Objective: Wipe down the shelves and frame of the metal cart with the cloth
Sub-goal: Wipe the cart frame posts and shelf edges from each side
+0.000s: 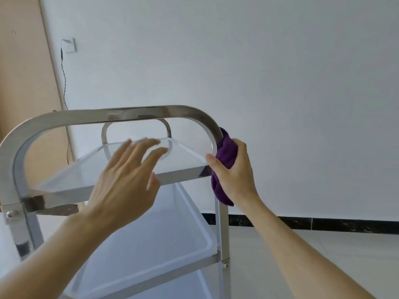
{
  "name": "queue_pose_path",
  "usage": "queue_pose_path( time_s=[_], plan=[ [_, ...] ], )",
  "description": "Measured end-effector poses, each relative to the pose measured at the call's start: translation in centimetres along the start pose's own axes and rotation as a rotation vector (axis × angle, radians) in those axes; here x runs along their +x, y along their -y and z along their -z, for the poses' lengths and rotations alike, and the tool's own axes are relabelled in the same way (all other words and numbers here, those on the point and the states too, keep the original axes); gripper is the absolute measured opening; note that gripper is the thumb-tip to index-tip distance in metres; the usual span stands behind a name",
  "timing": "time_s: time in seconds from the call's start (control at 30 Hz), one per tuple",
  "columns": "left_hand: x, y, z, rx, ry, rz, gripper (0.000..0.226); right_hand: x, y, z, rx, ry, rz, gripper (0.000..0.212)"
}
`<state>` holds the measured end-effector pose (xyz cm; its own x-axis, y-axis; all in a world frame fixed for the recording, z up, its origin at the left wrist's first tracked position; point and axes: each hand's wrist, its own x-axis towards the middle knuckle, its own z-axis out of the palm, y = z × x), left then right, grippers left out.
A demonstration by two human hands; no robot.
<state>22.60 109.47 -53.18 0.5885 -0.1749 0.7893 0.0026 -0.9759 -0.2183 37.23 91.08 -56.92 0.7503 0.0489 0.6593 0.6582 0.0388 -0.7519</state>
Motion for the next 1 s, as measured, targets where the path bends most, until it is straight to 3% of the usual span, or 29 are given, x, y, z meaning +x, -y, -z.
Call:
queue_pose_path(
  time_s=[0.17,0.43,0.77,1.0],
  plan=[
    [-0.9,-2.3,-4.2,-0.046,0.255,0.155,0.071,-4.5,-4.4,-1.3,-0.002,-0.021,-0.064,0.072],
    [-1.7,-2.3,-5.3,0.032,0.227,0.151,0.079,-11.1,-10.4,-0.5,-0.066,0.133,-0.194,0.070],
    [-2.2,-2.6,-6.2,0.074,0.192,0.157,0.079,-4.2,-5.2,-2.1,-0.072,-0.068,-0.057,0.071],
    [-2.6,-2.2,-6.5,0.077,0.144,0.136,0.078,-11.8,-11.7,-2.5,-0.082,-0.088,-0.154,0.068]
  ],
)
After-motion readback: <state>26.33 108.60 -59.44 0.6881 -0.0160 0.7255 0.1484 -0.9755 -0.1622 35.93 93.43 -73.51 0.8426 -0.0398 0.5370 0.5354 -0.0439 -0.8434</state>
